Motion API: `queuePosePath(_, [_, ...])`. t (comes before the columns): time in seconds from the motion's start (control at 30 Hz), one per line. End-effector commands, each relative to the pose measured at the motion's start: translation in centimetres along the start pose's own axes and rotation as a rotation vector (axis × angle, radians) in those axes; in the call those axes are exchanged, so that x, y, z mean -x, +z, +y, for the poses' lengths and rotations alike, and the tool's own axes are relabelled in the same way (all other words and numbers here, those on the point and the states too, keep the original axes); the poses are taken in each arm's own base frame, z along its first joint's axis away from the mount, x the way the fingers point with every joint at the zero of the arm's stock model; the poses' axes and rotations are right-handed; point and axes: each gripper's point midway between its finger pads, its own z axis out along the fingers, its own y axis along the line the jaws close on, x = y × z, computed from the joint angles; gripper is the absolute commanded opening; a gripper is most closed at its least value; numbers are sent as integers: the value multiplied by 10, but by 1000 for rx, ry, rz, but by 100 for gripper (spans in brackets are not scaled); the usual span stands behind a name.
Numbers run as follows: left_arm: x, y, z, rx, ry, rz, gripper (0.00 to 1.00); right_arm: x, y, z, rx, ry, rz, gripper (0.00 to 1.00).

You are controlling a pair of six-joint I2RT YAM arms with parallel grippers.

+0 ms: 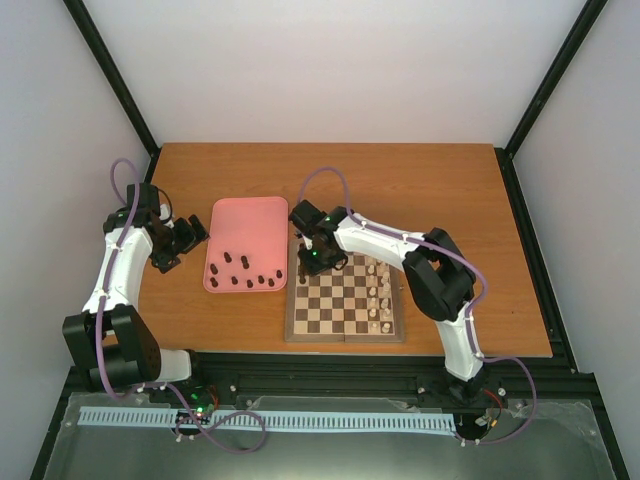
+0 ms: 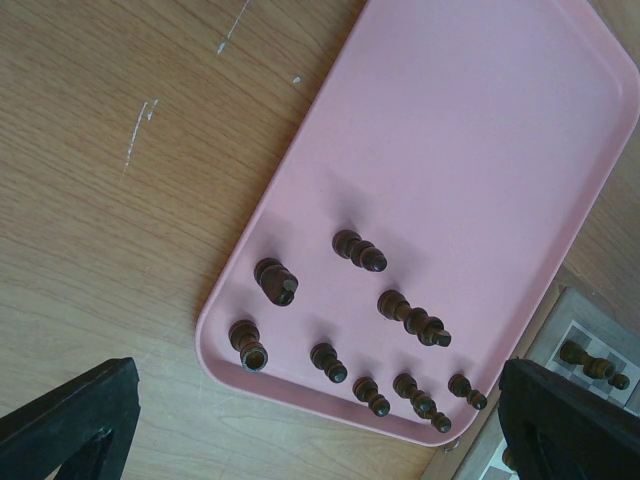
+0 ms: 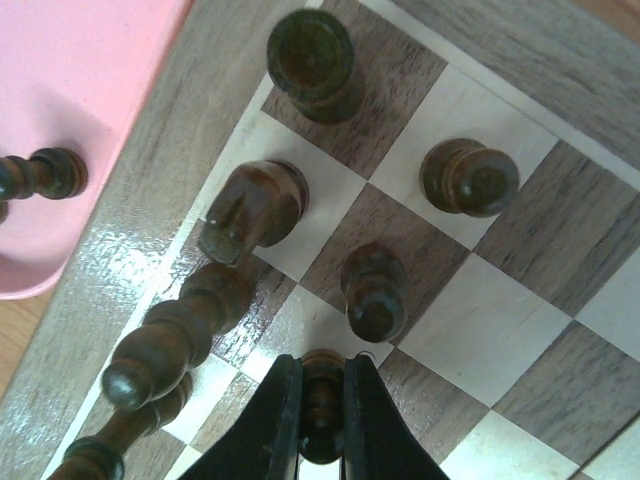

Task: Set up the chess pieces on the board
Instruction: Place the chess piece on the chessboard.

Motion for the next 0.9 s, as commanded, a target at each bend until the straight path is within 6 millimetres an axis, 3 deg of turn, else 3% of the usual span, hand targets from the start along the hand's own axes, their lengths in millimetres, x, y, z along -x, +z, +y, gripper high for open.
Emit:
queuePosePath(0.0, [6, -8, -6, -10, 26, -30, 100, 0, 9, 1, 0, -4, 13, 6])
queuePosePath(0.3, [7, -7, -6, -11, 25, -30, 100, 0, 4, 4, 7, -16, 8, 12])
queuePosePath(0.57, [7, -8, -6, -12, 26, -31, 100, 5, -13, 5, 4, -30, -19, 18])
queuePosePath(0.87, [7, -8, -6, -12, 25, -34, 100, 17, -38, 11, 24, -52, -71, 34])
